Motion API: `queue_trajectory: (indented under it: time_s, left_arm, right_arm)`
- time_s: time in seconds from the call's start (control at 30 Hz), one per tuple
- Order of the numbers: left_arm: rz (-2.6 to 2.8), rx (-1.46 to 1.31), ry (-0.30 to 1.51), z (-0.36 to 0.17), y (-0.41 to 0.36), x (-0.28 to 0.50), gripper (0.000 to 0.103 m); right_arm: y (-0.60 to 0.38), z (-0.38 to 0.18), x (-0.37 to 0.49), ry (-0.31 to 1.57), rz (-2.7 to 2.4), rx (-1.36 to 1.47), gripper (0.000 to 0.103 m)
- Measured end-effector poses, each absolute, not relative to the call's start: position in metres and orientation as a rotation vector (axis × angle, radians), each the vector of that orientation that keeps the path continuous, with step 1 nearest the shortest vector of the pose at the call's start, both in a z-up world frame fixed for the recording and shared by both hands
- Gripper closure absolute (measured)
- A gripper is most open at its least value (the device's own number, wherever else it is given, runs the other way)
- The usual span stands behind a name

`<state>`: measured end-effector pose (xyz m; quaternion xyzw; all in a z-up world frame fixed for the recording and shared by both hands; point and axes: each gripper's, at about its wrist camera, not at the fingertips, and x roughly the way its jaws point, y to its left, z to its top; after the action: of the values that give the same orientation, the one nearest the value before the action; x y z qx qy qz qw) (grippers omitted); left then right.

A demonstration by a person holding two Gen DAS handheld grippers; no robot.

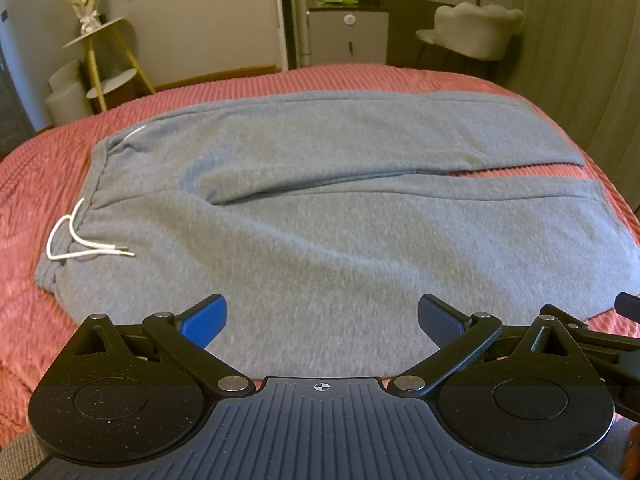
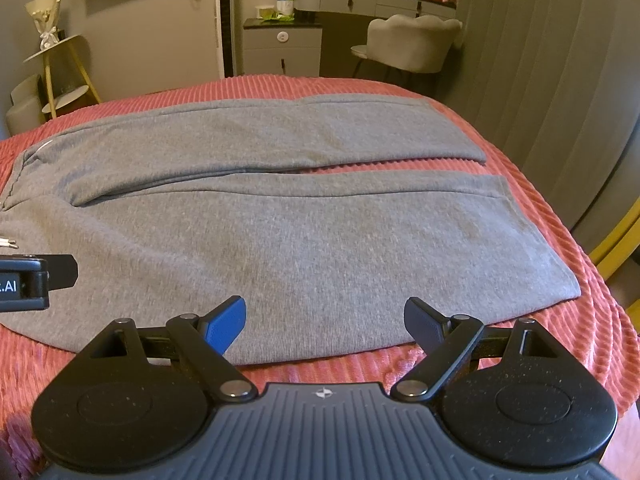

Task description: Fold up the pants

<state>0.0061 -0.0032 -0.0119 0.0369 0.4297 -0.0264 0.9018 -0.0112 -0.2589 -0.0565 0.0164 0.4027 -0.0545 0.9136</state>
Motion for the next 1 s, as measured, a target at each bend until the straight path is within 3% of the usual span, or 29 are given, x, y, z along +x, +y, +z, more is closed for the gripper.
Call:
queue_trajectory:
  time_s: [1.0]
  left_arm:
    - [-0.058, 0.075, 0.910, -0.0222, -0.0061, 0.0128, 0.000]
  right_arm:
    - [-0.2637, -0.0603, -0.0083, 0.843, -0.087, 0.081, 0.016]
